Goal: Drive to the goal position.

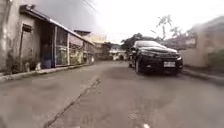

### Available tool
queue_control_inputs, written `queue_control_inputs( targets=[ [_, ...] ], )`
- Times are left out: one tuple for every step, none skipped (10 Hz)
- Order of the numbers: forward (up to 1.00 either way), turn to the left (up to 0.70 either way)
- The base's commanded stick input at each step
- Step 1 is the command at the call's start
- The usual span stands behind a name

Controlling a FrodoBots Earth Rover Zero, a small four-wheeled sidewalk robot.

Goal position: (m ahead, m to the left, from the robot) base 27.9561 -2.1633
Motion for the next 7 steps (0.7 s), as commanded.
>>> queue_control_inputs(
  targets=[
    [1.0,0.01],
    [1.0,0.01],
    [1.0,0.01],
    [1.0,0.01],
    [1.0,0.01],
    [1.0,0.01],
    [1.0,0.01]
  ],
)
